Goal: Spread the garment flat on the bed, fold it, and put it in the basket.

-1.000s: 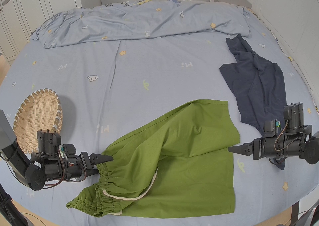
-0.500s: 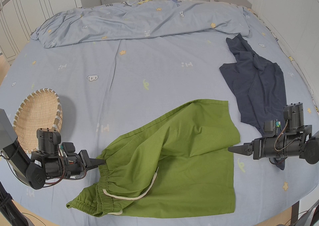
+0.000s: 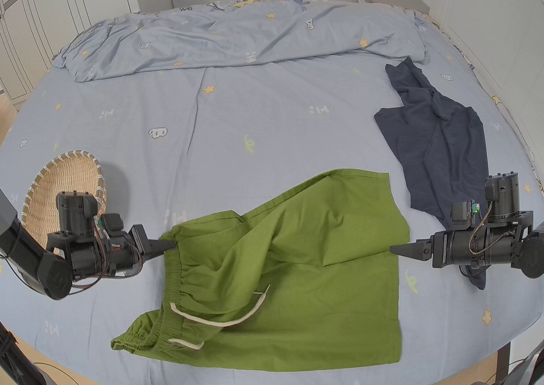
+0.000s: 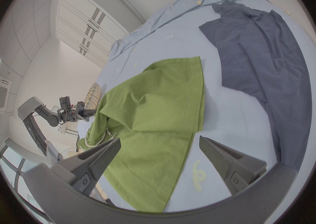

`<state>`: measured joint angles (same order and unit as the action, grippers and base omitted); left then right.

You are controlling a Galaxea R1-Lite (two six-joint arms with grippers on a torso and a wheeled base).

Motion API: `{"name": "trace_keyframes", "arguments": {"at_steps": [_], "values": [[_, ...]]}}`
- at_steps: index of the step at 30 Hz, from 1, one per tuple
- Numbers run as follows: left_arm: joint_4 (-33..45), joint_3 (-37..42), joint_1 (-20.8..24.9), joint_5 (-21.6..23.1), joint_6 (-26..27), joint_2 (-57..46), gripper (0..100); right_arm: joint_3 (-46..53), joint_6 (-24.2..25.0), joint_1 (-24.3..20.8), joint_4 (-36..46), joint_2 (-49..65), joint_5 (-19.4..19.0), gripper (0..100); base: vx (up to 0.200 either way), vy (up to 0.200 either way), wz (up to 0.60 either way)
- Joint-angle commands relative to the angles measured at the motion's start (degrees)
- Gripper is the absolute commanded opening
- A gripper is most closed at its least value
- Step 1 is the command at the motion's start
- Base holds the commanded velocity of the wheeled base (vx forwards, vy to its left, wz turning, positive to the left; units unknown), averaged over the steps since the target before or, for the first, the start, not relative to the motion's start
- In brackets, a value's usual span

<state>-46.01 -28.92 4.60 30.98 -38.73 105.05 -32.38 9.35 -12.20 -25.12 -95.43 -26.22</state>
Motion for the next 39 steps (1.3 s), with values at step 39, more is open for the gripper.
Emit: {"name": "trace_keyframes", "arguments": {"at_steps": [39], "values": [[15.95, -18.72, -8.73, -0.04, 4.36, -6.35, 0, -43.12, 2.08, 4.29, -2.03, -33.68, -3.84, 100, 0.000, 0.000, 0.00]]}}
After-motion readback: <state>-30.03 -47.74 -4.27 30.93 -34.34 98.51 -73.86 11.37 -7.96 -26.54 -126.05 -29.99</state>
